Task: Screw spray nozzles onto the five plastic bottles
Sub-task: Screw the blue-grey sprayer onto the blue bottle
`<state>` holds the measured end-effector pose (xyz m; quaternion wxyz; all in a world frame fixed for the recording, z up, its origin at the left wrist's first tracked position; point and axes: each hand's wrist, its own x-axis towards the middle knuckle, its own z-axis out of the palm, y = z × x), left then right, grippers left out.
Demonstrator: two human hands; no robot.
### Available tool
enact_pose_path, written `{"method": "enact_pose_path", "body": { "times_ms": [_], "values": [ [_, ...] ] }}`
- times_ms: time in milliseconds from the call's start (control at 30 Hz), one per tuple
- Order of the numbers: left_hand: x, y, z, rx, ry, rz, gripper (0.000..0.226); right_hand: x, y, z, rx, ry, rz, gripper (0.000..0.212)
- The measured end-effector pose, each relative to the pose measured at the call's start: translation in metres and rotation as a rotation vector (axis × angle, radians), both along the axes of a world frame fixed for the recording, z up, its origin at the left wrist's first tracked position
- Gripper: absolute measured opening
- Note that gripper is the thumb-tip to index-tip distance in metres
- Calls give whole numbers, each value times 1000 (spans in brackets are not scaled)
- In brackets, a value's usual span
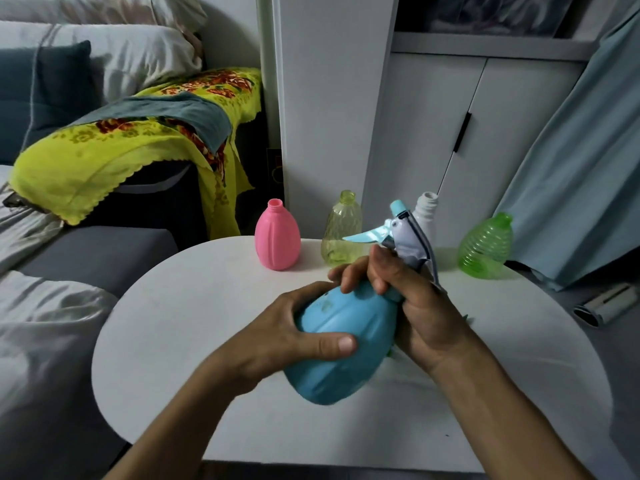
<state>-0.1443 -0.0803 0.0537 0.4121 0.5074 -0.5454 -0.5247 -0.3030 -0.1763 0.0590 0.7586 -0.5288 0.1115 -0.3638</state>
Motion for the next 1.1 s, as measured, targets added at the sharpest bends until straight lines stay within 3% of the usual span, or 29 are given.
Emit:
{"method": "enact_pose_path", "body": {
  "times_ms": [267,533,667,867,900,967,1033,1100],
  "values": [
    [-9,0,-8,-33,-127,150,52,7,7,-4,114,141,-261,42],
    [-17,-2,-18,-111,-227,252,58,12,7,-5,181,193,-401,41],
    [-18,-5,-25,-184,-300,328,73,15,4,-7,89,225,-478,39],
    [-24,-4,-29,-222,-327,415,76,15,4,-7,74,170,-467,38],
    [-25,-2,-28,-197,-267,397,77,15,3,-7,83,160,-494,38],
    [-23,-3,-23,-77,46,385,76,11,-1,-4,125,137,-552,39],
    [-18,-4,-21,98,400,434,64,7,-6,0,236,68,-568,42],
    [-18,-2,-19,338,570,367,52,5,-7,0,330,-1,-560,44]
  ]
}}
